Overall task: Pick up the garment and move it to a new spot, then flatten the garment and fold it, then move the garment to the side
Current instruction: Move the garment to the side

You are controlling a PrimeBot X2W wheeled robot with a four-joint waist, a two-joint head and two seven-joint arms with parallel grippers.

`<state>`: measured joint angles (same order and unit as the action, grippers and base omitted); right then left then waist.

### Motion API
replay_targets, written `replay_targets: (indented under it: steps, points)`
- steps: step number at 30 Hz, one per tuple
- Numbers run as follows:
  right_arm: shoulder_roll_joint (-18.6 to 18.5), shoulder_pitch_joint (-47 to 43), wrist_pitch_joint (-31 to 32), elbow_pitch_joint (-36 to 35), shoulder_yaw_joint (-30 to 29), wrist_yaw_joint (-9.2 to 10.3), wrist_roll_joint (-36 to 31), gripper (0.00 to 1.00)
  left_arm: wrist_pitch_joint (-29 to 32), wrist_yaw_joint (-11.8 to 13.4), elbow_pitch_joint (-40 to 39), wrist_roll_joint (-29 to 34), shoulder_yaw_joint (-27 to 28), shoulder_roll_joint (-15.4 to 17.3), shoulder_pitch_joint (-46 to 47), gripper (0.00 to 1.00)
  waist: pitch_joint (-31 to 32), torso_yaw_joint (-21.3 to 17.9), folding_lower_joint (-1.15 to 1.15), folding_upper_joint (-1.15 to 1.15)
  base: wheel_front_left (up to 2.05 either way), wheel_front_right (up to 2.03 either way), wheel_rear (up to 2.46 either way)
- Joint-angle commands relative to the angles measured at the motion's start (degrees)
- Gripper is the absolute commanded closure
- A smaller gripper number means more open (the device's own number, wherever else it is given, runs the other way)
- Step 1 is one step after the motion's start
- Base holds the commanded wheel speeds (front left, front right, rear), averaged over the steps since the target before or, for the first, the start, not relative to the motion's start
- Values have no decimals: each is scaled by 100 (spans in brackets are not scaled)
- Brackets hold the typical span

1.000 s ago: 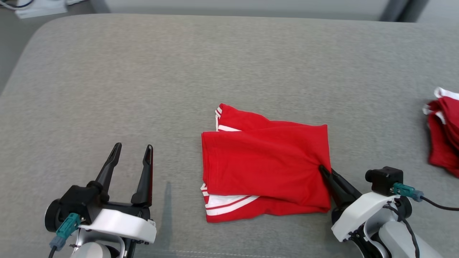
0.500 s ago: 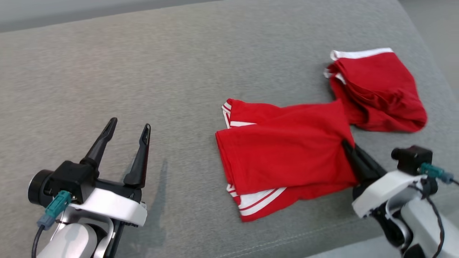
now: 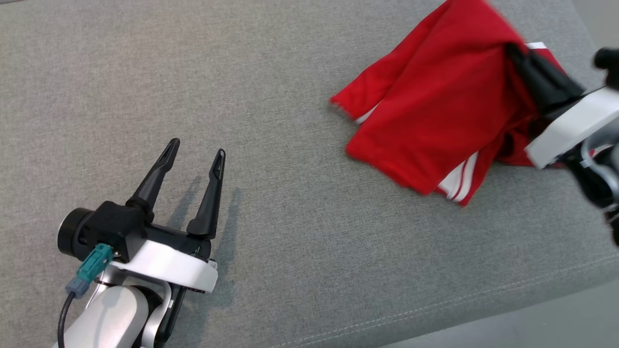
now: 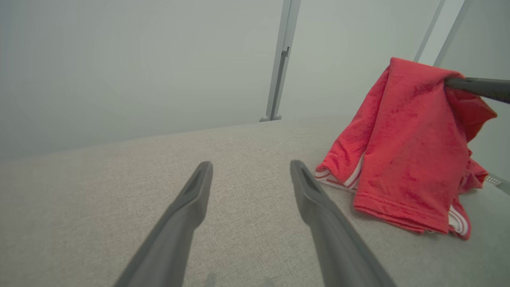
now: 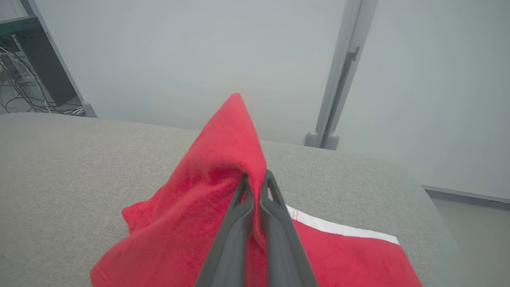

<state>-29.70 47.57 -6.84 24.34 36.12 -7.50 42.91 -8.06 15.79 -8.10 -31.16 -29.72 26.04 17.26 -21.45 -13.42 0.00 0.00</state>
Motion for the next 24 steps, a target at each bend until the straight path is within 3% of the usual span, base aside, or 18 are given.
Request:
replay_targets:
  steps: [1,10,15,24]
  points:
    - [-308,7,104,-53,-23,1,114,100,-60,-43,-91,17,187,85,279,0,-44,51,0,0,0,0,0]
    - [-1136,120,651,352,-108,1,655,100,-116,-88,-6,18,144,58,366,0,-295,-32,0,0,0,0,0]
    - [-1196,204,787,917,-5,1,790,100,-58,-212,4,56,19,3,613,0,-513,7,0,0,0,0,0]
    - [-1068,479,295,2476,186,1,324,100,-82,-316,73,117,-109,-124,931,0,-893,431,0,0,0,0,0]
